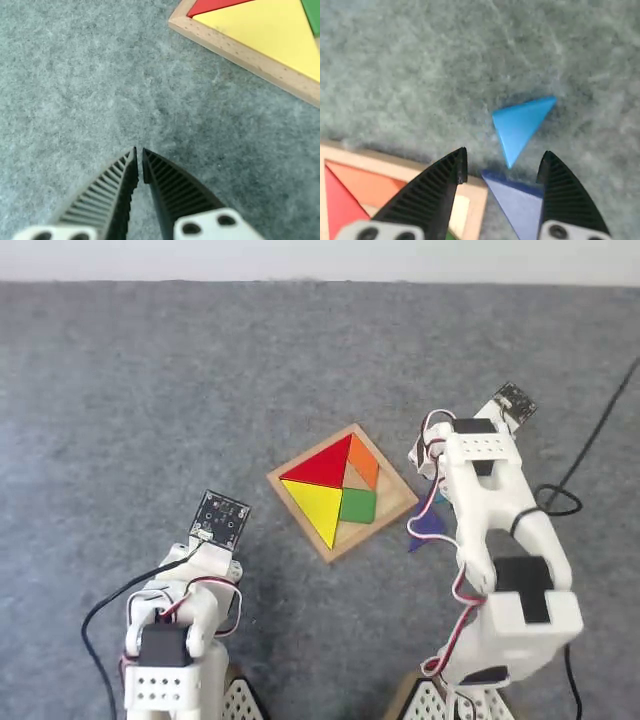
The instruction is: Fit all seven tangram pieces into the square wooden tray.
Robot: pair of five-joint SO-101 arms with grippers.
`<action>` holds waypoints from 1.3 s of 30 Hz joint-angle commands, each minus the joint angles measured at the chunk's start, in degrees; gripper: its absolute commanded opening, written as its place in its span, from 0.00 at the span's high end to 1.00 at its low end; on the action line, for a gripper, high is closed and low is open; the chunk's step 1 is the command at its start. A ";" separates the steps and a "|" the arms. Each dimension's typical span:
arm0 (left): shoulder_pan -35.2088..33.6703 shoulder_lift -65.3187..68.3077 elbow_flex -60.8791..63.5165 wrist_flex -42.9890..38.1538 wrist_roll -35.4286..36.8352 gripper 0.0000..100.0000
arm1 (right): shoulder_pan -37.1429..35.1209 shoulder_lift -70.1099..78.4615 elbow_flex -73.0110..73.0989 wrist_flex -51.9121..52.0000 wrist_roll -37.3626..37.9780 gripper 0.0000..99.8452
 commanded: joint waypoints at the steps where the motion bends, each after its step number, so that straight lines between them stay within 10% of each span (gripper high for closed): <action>1: -0.26 -1.32 -0.40 0.18 -0.62 0.98 | -0.04 2.59 -6.68 0.66 -0.70 0.77; 39: -0.26 -1.32 -0.40 0.18 -0.62 0.98 | 5.58 11.56 -11.69 4.18 -1.85 0.89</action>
